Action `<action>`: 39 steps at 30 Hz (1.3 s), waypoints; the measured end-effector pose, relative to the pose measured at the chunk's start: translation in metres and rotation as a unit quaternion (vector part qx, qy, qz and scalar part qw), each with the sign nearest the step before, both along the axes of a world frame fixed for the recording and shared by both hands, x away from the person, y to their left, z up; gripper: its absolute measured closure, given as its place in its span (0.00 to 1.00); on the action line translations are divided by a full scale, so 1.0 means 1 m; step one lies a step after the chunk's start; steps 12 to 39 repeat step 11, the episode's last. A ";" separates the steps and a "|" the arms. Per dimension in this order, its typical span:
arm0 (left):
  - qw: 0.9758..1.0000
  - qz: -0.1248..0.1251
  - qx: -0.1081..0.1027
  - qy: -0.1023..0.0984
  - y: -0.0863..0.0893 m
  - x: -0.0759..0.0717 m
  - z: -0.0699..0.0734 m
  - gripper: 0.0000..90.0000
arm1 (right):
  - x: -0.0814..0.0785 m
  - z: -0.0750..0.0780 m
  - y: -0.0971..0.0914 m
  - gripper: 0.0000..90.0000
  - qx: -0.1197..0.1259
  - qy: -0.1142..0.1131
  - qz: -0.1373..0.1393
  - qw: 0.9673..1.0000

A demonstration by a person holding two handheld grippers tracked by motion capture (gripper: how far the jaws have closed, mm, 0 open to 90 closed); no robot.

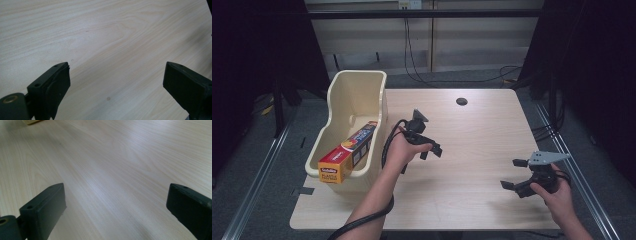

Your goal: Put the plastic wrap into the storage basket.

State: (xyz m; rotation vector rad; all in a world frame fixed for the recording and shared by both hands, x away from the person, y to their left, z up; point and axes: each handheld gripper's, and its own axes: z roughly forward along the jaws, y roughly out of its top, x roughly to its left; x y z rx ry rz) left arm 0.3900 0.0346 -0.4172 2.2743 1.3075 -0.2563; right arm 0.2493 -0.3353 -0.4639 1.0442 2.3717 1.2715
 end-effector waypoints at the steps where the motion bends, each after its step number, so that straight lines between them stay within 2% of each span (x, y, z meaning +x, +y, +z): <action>1: 1.000 -0.002 0.000 -0.001 0.001 0.000 -0.001 0.08 | 0.000 0.000 0.000 0.02 0.000 0.000 0.000 1.000; 7: 1.000 -0.006 -0.009 0.001 -0.002 -0.004 -0.006 0.08 | 0.000 0.000 0.000 0.02 0.000 -0.002 0.002 1.000; 9: 1.000 -0.012 -0.002 0.001 -0.001 -0.005 -0.008 0.08 | 0.000 0.000 0.000 0.02 0.000 -0.001 0.001 1.000; 11: 1.000 -0.004 -0.010 -0.001 -0.001 -0.006 -0.011 0.08 | 0.000 0.000 0.000 0.02 -0.002 -0.001 0.000 1.000; 39: 1.000 -0.004 -0.010 -0.001 -0.001 -0.006 -0.011 0.08 | 0.000 0.000 0.000 0.02 -0.002 -0.001 0.000 1.000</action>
